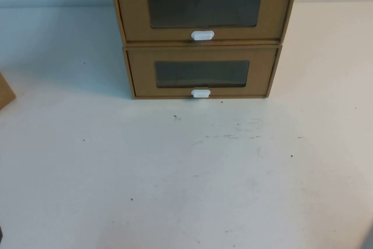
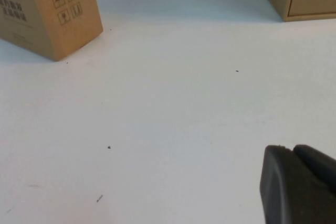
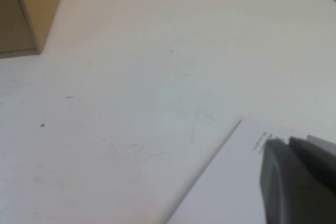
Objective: Open the shoe box
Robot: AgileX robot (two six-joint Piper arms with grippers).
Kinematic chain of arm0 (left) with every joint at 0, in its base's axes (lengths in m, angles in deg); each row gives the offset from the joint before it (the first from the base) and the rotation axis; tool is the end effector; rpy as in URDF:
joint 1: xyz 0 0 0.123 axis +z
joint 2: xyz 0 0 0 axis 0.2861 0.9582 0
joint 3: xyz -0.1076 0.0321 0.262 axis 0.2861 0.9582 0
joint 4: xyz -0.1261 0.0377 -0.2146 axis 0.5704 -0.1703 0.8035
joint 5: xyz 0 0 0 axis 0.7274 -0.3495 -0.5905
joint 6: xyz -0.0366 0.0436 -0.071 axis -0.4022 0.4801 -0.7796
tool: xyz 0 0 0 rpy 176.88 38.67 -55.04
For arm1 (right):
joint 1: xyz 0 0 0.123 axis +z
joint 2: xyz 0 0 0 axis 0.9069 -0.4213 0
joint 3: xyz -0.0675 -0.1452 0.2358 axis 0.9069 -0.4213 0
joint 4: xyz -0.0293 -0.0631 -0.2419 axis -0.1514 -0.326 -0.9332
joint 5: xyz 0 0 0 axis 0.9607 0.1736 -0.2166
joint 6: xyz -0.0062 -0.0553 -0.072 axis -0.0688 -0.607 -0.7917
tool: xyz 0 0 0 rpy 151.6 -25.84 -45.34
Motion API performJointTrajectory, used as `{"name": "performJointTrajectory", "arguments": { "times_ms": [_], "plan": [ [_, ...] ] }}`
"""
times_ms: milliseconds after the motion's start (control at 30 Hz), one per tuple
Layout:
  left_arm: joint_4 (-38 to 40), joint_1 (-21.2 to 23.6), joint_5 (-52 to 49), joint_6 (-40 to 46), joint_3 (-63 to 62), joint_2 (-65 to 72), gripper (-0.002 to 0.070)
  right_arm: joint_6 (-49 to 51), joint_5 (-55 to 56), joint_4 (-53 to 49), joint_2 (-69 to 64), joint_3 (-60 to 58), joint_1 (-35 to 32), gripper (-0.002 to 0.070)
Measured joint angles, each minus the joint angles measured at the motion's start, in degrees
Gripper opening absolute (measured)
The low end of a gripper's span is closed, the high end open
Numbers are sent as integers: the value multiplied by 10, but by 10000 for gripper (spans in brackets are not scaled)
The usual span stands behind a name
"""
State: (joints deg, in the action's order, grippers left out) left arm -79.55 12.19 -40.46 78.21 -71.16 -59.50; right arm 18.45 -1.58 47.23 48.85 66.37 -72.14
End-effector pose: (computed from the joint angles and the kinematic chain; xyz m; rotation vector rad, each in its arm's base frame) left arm 0.0530 -0.0059 0.1741 0.2230 1.8359 0.0330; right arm 0.0532 -0.0009 0.1728 0.1400 1.8417 0.0231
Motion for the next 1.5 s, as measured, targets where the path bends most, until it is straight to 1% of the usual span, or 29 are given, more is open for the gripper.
{"name": "performJointTrajectory", "arguments": {
  "times_ms": [100,300,700,1033,1100,1167,1267,1300,1367,1500],
  "plan": [
    [0,-4,0,0,0,0,-6,0,0,14,0,0,0,-20],
    [0,-36,0,0,0,0,-6,0,0,19,0,0,0,-20],
    [0,-38,0,0,0,0,-6,0,0,22,0,0,0,-20],
    [7,-38,2,-9,0,0,-6,0,-1,60,0,0,0,-20],
    [55,-38,8,-50,0,0,-6,0,-1,87,0,0,0,-20],
    [159,-38,19,-121,0,0,-6,0,-1,137,0,0,0,-20],
    [329,-38,45,-198,0,0,-6,0,1,288,0,0,0,-20],
    [358,-38,56,-210,0,0,-6,0,5,341,0,0,0,-20],
    [396,-38,89,-217,0,0,-6,0,21,416,0,0,0,-20],
    [412,-38,166,-211,0,0,-6,0,51,522,0,0,0,-20]
  ]
}}
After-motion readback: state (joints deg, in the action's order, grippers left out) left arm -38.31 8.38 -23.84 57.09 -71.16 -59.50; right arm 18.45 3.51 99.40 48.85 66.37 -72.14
